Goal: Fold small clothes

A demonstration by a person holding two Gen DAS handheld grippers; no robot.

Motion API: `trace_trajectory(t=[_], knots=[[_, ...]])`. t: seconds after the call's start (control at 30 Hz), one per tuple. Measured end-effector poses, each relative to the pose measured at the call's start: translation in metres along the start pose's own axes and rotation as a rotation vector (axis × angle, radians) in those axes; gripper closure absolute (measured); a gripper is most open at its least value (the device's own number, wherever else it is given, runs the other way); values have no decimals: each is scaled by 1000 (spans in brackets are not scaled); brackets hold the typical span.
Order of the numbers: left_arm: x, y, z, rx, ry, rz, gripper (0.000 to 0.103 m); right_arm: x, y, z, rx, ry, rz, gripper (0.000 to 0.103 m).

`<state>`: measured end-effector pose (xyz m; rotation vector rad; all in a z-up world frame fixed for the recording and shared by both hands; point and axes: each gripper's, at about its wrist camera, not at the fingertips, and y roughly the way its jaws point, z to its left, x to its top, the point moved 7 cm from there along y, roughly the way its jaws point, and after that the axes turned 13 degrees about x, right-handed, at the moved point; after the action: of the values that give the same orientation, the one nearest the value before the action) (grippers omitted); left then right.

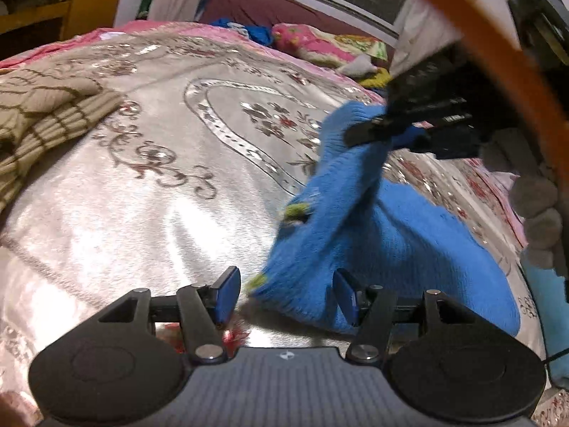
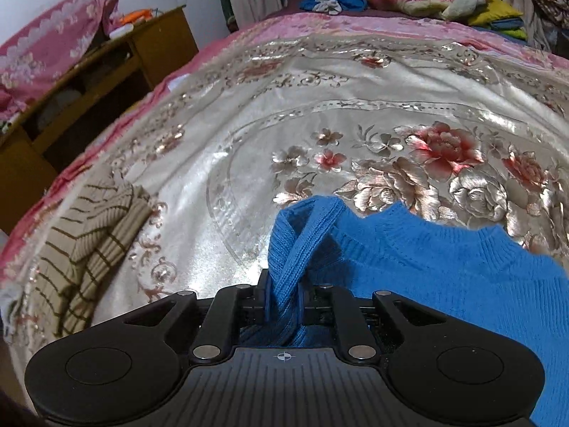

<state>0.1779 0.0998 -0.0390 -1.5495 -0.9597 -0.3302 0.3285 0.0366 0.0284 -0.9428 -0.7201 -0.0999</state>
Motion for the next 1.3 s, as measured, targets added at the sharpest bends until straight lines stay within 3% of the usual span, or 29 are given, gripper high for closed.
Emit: trace_trajectory(t=[0.33, 0.4, 0.53, 0.57, 0.97, 1.13, 1.3], knots=[[9, 3, -16, -28, -17, -54, 40, 1, -33, -9, 35, 40, -50, 90], [14, 2, -21, -46, -40, -53, 48, 0, -38, -11, 41, 39, -51, 90], [23, -6, -45, -105, -6, -58, 76, 1, -53, -23, 51, 66, -69, 90], [24, -10, -52, -121, 2, -57, 79, 2, -57, -27, 53, 76, -75, 90], [45, -40, -186, -317, 179, -111, 81, 21, -141, -100, 24, 146, -234, 90], [20, -21, -234, -342, 256, -57, 81, 4, -163, -155, -13, 219, -266, 90], [-15, 1, -261, -309, 351, 5, 81, -33, -161, -208, -44, 320, -249, 90]])
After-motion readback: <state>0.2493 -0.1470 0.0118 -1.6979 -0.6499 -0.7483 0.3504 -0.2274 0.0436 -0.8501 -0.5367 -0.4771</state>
